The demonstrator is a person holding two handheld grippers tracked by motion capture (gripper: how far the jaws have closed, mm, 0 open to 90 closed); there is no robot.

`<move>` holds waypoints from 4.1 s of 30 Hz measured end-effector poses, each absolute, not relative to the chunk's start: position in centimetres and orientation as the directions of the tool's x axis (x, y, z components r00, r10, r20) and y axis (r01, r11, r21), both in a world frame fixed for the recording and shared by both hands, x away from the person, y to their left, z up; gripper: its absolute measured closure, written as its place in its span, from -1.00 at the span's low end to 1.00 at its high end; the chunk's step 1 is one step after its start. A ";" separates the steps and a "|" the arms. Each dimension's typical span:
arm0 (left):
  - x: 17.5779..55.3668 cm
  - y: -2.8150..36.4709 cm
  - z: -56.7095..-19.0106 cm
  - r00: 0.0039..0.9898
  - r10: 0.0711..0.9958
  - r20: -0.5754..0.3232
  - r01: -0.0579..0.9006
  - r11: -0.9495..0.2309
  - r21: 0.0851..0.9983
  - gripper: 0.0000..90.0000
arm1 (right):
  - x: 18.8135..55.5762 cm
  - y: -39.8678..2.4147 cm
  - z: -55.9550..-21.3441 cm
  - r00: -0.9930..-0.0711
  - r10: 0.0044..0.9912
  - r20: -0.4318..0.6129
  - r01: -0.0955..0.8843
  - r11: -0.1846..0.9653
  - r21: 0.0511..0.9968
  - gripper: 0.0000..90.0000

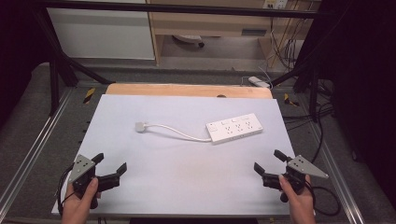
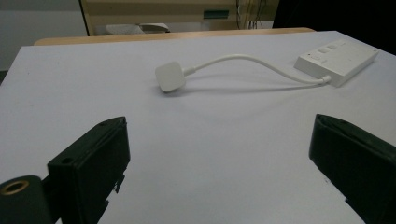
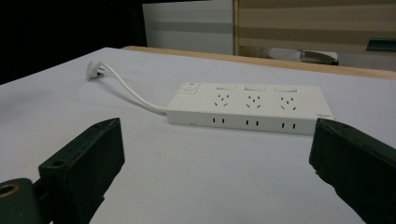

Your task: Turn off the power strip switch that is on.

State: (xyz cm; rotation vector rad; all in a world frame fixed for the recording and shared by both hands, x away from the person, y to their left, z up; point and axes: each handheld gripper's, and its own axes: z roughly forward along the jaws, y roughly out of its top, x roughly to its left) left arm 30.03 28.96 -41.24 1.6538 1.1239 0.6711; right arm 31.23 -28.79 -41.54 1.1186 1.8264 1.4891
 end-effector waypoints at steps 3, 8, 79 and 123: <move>30.0 29.0 -41.2 0.417 0.905 -0.082 0.362 -0.083 0.928 -0.89 | 31.2 -28.8 -41.4 -0.518 0.849 0.103 0.270 0.048 0.962 -0.92; 30.0 29.0 -41.2 0.414 0.906 -0.085 0.367 -0.081 0.927 -0.89 | 31.3 -28.9 -41.0 -0.511 0.853 0.104 0.261 0.038 0.965 -0.91; 30.2 28.9 -41.3 0.376 0.924 -0.074 0.389 -0.084 0.917 -0.89 | 36.3 -28.1 -33.8 -0.490 0.869 0.065 0.287 0.091 0.954 -0.93; 30.3 29.0 -41.6 0.381 0.921 -0.085 0.380 -0.072 0.922 -0.88 | 40.4 -29.0 -32.0 -0.452 0.891 0.041 0.314 0.115 0.942 -0.93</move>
